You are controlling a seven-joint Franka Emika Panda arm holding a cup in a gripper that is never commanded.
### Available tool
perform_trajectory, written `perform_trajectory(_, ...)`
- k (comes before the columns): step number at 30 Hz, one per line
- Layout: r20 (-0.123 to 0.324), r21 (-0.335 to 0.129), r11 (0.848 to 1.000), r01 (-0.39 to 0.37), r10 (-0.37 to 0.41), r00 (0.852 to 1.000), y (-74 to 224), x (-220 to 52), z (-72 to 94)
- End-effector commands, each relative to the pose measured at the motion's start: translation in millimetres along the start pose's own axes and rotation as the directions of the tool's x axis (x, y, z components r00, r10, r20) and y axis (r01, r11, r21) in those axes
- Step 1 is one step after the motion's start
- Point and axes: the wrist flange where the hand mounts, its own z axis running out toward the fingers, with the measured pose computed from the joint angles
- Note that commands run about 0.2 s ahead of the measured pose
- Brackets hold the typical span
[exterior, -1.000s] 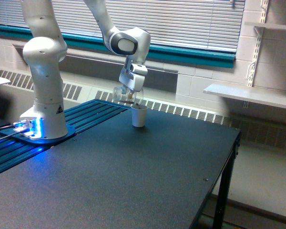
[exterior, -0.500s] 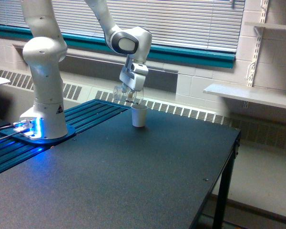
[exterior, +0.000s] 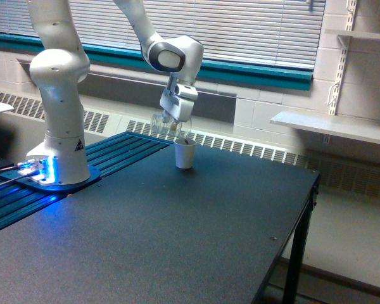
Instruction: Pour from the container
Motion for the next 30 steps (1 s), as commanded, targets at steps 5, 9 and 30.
perform_trajectory(5,0.01,0.023,1.0,0.007,-0.007,1.0,-4.8,6.9,-8.8)
perform_trajectory(9,0.008,0.014,1.0,0.014,-0.014,1.0,-4.2,6.7,-7.1)
perform_trajectory(30,-0.054,0.021,1.0,0.018,-0.017,0.998,-3.9,10.7,-13.2)
